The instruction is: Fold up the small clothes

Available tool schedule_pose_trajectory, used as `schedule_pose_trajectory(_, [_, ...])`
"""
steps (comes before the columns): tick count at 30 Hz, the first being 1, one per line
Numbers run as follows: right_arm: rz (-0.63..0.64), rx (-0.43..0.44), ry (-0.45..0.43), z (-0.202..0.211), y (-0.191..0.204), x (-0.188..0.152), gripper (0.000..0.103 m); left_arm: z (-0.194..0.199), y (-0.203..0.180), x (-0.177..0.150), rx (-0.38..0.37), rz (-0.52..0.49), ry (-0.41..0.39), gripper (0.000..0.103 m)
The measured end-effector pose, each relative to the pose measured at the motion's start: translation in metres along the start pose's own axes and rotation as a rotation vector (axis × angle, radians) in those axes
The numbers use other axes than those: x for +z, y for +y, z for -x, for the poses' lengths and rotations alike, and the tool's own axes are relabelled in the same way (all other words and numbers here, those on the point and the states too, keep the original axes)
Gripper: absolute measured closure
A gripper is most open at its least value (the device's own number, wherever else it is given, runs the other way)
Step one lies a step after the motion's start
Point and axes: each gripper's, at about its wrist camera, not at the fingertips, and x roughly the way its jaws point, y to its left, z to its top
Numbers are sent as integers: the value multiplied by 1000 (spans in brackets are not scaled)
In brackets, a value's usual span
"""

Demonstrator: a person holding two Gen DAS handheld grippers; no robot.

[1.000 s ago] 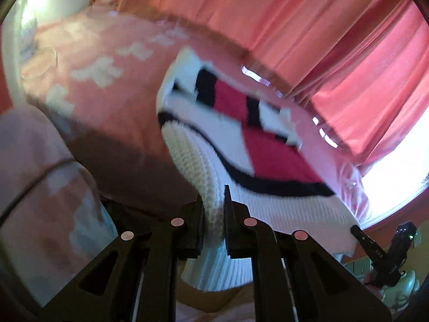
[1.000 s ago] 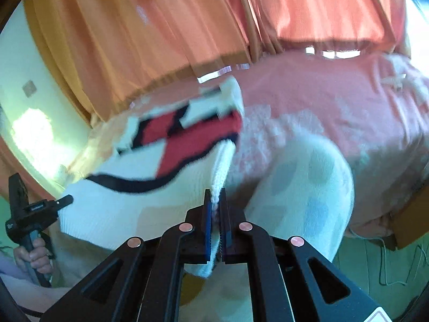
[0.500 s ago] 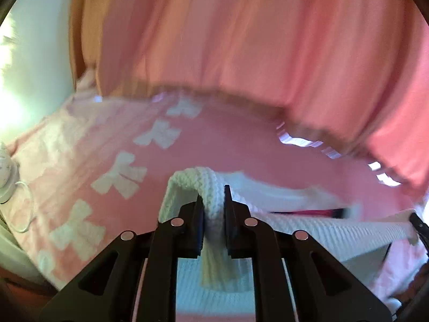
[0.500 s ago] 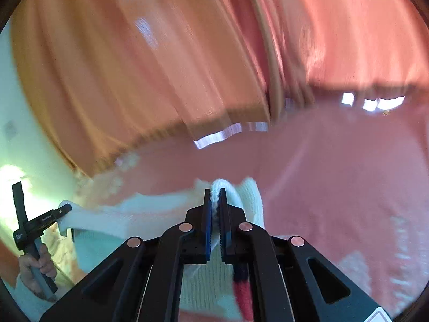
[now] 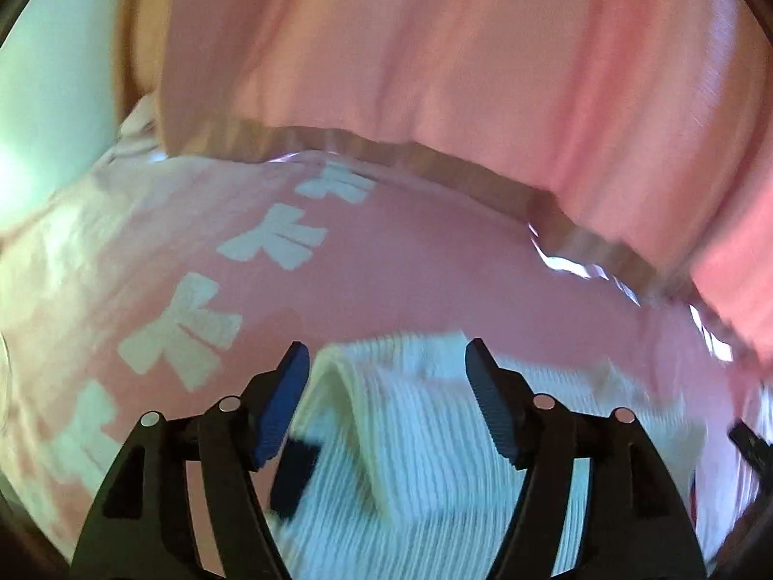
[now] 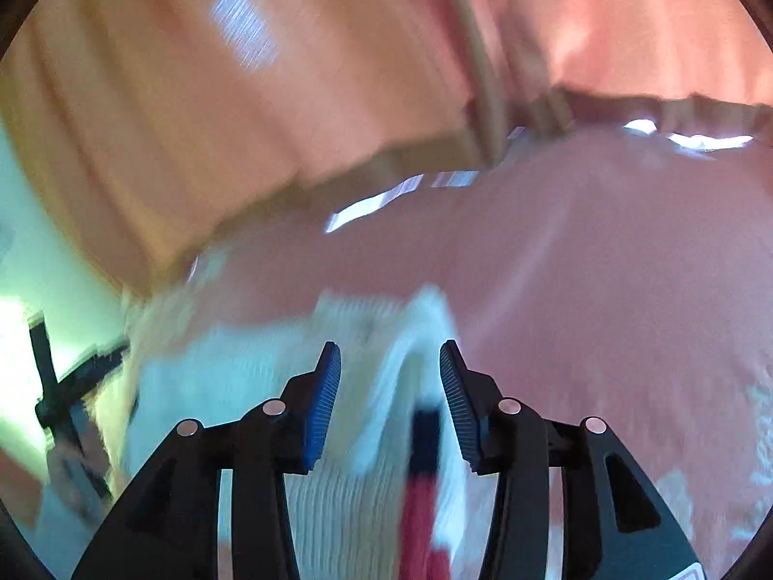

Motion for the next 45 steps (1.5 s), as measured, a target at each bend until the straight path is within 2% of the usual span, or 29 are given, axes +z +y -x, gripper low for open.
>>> schedule_pose_trajectory(2, [96,-18,86,-7,18,-22,71,9,-8,-12,-75,-108,99,38])
schedule_pose_trajectory(4, [162,-31,161,-15,31,-41,81,15,-9,-35,-116,-154,157,38])
schedule_pose_trajectory(7, [292,-63,255,-39,52,-59,89,-2,-15,-59,-133,-182,290,38])
schedule_pose_trajectory(8, [340,-95,284,-54,58,-60,90,-18,-22,-66,-115,-215,359,39])
schedule_pose_trajectory(9, [364,-105,303,-62,60,-57,92,-27,-26,-68,-94,-245,387,39])
schedule_pose_trajectory(10, [375,-118,311,-73,61,-49,99,-41,-35,-64,-51,-300,389,38])
schedule_pose_trajectory(12, [330,-191,189,-81,56,-11,103,-52,-46,-43,-17,-324,337,41])
schedule_pose_trajectory(13, [289,-197,108,-77,50,7,101,-57,-45,-26,3,-293,285,41])
schedule_pose_trajectory(14, [225,-205,28,-70,42,27,91,-58,-38,-4,33,-221,192,42])
schedule_pose_trajectory(15, [186,-220,5,-65,36,35,90,-59,-25,15,62,-120,123,42])
schedule_pose_trajectory(16, [163,-218,-7,-60,31,38,90,-60,-15,24,83,-64,106,41])
schedule_pose_trajectory(18, [141,-200,-8,-48,23,25,89,-51,9,31,74,41,93,41])
schedule_pose_trajectory(21, [115,-209,75,-34,11,-15,74,-29,29,8,81,44,119,37])
schedule_pose_trajectory(22, [95,-205,92,-31,9,-24,63,-24,32,-3,71,36,138,37])
schedule_pose_trajectory(23, [55,-196,122,-25,4,-37,58,-19,32,-15,63,30,163,37])
schedule_pose_trajectory(25, [23,-177,141,-14,5,-56,58,-13,34,-41,45,28,210,35])
schedule_pose_trajectory(27, [7,-139,131,-5,10,-74,42,-9,34,-65,23,16,254,32])
schedule_pose_trajectory(28, [20,-142,142,-5,15,-85,38,-9,35,-71,17,12,266,31])
schedule_pose_trajectory(30, [36,-175,158,-9,17,-102,38,-3,34,-89,10,6,288,29])
schedule_pose_trajectory(32, [29,-176,172,-13,16,-115,46,-4,38,-103,12,20,318,29])
schedule_pose_trajectory(33, [37,-197,160,-14,16,-119,52,-5,41,-106,-3,36,332,34])
schedule_pose_trajectory(34, [43,-209,150,-14,16,-119,69,-5,43,-107,-24,51,333,47])
schedule_pose_trajectory(35, [50,-213,127,-12,16,-117,91,-2,46,-106,-35,66,321,53])
schedule_pose_trajectory(36, [37,-193,112,-8,14,-117,95,2,48,-104,-39,73,303,69])
schedule_pose_trajectory(38, [-38,-126,69,10,6,-111,96,18,55,-97,-80,101,266,75])
schedule_pose_trajectory(41, [-110,-49,19,49,-1,-107,96,46,59,-93,-138,122,267,77])
schedule_pose_trajectory(42, [-111,-48,22,61,-1,-107,96,53,60,-95,-139,118,281,77])
schedule_pose_trajectory(45, [-46,-176,123,60,-4,-116,96,57,59,-114,-55,61,353,77])
